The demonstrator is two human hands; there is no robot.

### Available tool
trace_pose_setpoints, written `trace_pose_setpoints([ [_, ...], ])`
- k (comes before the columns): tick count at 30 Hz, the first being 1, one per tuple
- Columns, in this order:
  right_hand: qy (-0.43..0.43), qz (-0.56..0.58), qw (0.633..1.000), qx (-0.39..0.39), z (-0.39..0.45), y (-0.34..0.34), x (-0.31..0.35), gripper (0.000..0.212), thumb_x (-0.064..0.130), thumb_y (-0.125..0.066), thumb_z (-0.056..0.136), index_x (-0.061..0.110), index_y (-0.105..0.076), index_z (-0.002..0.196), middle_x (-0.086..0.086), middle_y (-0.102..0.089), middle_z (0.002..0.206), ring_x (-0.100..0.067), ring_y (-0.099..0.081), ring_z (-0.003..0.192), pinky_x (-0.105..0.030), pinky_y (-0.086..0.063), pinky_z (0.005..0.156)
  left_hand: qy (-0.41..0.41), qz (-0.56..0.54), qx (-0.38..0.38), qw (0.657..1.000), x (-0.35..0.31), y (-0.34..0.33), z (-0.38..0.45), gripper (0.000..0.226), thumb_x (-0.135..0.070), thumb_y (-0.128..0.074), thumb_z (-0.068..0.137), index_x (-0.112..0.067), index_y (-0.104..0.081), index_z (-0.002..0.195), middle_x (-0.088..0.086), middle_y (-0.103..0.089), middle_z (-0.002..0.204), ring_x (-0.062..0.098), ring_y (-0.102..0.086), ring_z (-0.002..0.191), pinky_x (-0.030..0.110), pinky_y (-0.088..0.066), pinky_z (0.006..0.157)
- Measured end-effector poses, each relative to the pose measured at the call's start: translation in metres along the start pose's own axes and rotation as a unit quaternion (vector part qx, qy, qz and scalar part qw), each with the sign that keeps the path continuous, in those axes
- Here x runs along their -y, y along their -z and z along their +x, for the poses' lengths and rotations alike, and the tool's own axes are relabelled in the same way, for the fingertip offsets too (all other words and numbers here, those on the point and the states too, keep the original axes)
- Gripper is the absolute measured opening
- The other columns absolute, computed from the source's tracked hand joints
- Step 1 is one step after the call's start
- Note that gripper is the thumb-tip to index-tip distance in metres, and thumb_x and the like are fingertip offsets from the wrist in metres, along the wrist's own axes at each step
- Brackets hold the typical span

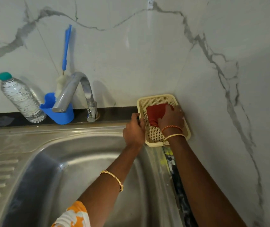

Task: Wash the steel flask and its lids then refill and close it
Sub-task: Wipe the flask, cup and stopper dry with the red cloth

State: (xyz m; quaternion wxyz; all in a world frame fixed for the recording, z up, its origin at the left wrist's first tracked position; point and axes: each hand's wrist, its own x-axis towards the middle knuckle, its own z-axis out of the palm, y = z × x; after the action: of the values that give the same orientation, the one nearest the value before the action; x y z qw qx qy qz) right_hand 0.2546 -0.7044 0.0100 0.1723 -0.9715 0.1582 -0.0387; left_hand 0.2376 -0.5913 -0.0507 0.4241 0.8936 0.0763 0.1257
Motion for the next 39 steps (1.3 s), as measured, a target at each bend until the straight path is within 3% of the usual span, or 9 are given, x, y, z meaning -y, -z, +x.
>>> trace_pose_setpoints([
  [4,0.064,0.001,0.985,0.162,0.010,-0.019,-0.005,0.048,0.027,-0.065,0.087,0.014,-0.050,0.131,-0.016,-0.051,0.133,-0.036,-0.042,0.126,-0.045,-0.037,0.106,-0.020,-0.014,0.003,1.000,-0.006,0.004,0.005,0.028,-0.032,-0.051,0.098,-0.013,-0.058,0.117,0.006,-0.071,0.098,0.027,-0.067,0.086,0.041,-0.054,0.074],
  [11,0.081,0.037,0.990,0.112,0.022,-0.021,-0.005,0.043,0.005,-0.069,0.080,0.009,-0.057,0.121,-0.018,-0.061,0.119,-0.035,-0.055,0.112,-0.036,-0.043,0.093,0.016,-0.089,-0.025,0.996,-0.014,-0.007,0.004,0.023,-0.027,-0.053,0.097,-0.009,-0.058,0.110,0.009,-0.070,0.087,0.027,-0.066,0.078,0.043,-0.055,0.068],
  [16,0.089,0.035,0.992,0.085,0.027,-0.023,-0.006,0.039,0.010,-0.070,0.080,0.007,-0.058,0.117,-0.018,-0.061,0.116,-0.036,-0.055,0.112,-0.038,-0.044,0.094,0.030,-0.101,-0.041,0.994,-0.019,-0.004,0.008,0.024,-0.026,-0.053,0.098,-0.007,-0.060,0.110,0.009,-0.068,0.087,0.026,-0.065,0.077,0.039,-0.054,0.068],
  [22,0.045,0.061,0.986,0.151,0.022,-0.005,-0.004,0.055,0.020,-0.072,0.080,0.005,-0.051,0.129,-0.016,-0.055,0.130,-0.033,-0.049,0.121,-0.036,-0.040,0.101,0.036,-0.121,0.025,0.992,-0.015,0.008,0.010,0.027,-0.028,-0.052,0.098,-0.009,-0.060,0.116,0.007,-0.070,0.094,0.024,-0.066,0.084,0.036,-0.054,0.073],
  [26,0.013,0.082,0.992,0.095,-0.003,0.007,-0.013,0.037,0.019,-0.057,0.089,0.006,-0.055,0.124,-0.017,-0.058,0.125,-0.034,-0.052,0.117,-0.038,-0.043,0.098,0.044,-0.170,0.106,0.979,-0.014,0.026,-0.003,0.034,-0.016,-0.048,0.099,-0.006,-0.051,0.132,0.003,-0.063,0.106,0.014,-0.058,0.091,0.024,-0.046,0.075],
  [30,0.026,0.074,0.997,-0.023,-0.045,0.010,-0.019,0.018,0.019,-0.054,0.089,0.011,-0.068,0.096,-0.014,-0.068,0.100,-0.034,-0.060,0.097,-0.034,-0.045,0.080,0.013,-0.134,0.158,0.978,-0.008,0.045,-0.027,0.040,-0.018,-0.050,0.098,-0.008,-0.044,0.136,0.010,-0.058,0.125,0.021,-0.058,0.110,0.034,-0.049,0.092],
  [34,0.068,0.102,0.978,-0.168,-0.079,0.017,-0.011,0.017,0.018,-0.056,0.088,0.008,-0.069,0.088,-0.015,-0.068,0.085,-0.036,-0.061,0.085,-0.035,-0.042,0.073,-0.054,-0.083,0.084,0.992,-0.003,0.077,-0.048,0.028,-0.009,-0.056,0.091,-0.008,-0.057,0.119,0.008,-0.063,0.111,0.021,-0.061,0.102,0.026,-0.046,0.084],
  [37,0.096,0.156,0.965,-0.188,-0.100,0.024,0.006,0.014,0.020,-0.059,0.087,0.011,-0.067,0.080,-0.008,-0.068,0.076,-0.034,-0.062,0.078,-0.039,-0.047,0.076,-0.084,-0.063,0.044,0.994,0.002,0.109,-0.064,0.041,0.014,-0.051,0.078,-0.007,-0.064,0.111,0.008,-0.061,0.114,0.017,-0.058,0.103,0.006,-0.037,0.081],
  [39,0.124,0.176,0.960,-0.178,-0.118,0.027,0.020,0.012,0.020,-0.060,0.084,0.013,-0.064,0.074,-0.004,-0.066,0.069,-0.032,-0.062,0.072,-0.044,-0.051,0.072,-0.091,-0.056,0.046,0.993,0.009,0.131,-0.080,0.048,0.019,-0.049,0.074,-0.007,-0.066,0.110,0.005,-0.058,0.115,0.015,-0.059,0.096,0.004,-0.038,0.075],
])
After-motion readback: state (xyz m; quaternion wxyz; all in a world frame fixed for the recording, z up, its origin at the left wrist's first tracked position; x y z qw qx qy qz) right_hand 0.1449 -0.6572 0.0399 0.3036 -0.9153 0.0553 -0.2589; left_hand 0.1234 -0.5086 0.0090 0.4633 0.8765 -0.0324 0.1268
